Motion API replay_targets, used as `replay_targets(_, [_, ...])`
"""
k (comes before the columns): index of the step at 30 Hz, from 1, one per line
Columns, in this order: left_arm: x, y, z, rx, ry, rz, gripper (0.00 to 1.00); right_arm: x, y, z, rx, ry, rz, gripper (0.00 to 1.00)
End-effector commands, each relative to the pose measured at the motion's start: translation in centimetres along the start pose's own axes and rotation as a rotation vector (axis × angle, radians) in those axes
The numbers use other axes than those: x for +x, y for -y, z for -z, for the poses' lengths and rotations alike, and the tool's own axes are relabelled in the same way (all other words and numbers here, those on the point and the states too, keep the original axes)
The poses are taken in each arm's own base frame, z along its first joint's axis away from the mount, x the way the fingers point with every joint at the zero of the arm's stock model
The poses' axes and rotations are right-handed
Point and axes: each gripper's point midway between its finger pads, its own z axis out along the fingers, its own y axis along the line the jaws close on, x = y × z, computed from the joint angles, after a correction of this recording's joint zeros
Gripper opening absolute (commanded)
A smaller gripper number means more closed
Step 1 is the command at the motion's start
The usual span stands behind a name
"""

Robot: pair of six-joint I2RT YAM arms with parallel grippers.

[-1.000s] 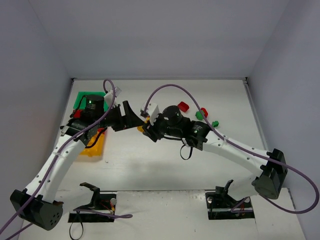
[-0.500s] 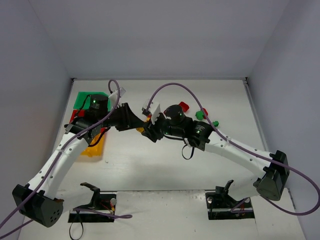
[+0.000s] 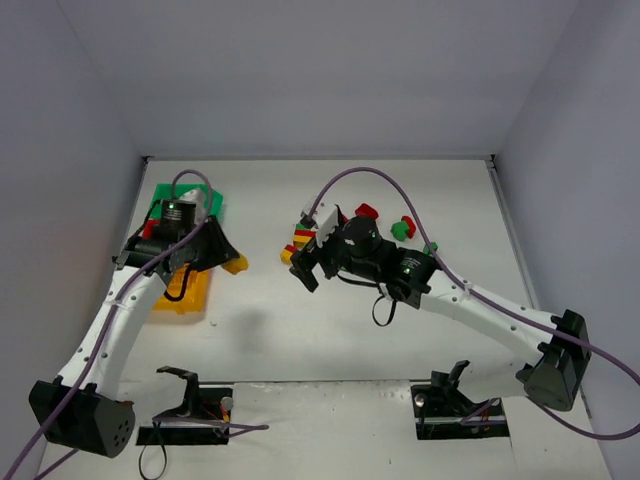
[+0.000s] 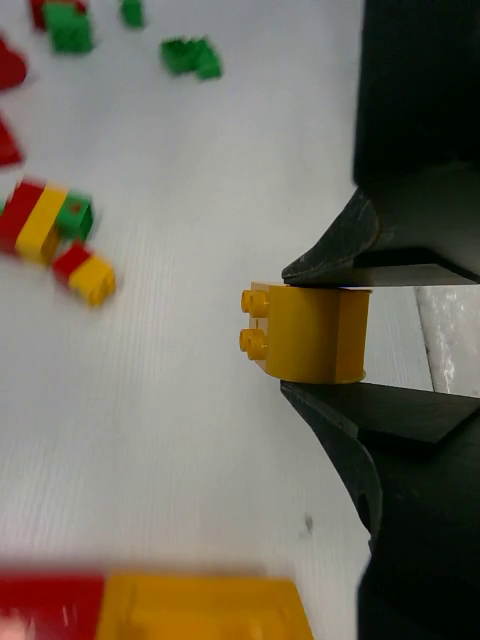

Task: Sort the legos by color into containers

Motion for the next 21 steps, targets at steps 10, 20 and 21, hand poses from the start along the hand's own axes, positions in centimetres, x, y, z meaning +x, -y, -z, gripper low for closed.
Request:
replay_targets(10, [-1.5, -20.5, 4.2, -0.760, 0.132, 0.282, 0.13, 0.3, 4.7, 4.1, 0.192, 0.083, -0.125, 0.98])
replay_targets(20, [-3.6, -23.4, 3.6, -0.877, 0.139, 0.321, 0.54, 1.4, 7.0, 7.1, 0.264, 0.101, -0.175, 0.99])
replay_targets(21, [-3.8, -23.3, 3.6, -0.870, 0.144, 0.322, 0.57, 1.5, 7.3, 7.3, 0.281, 0.103, -0.179, 0.99])
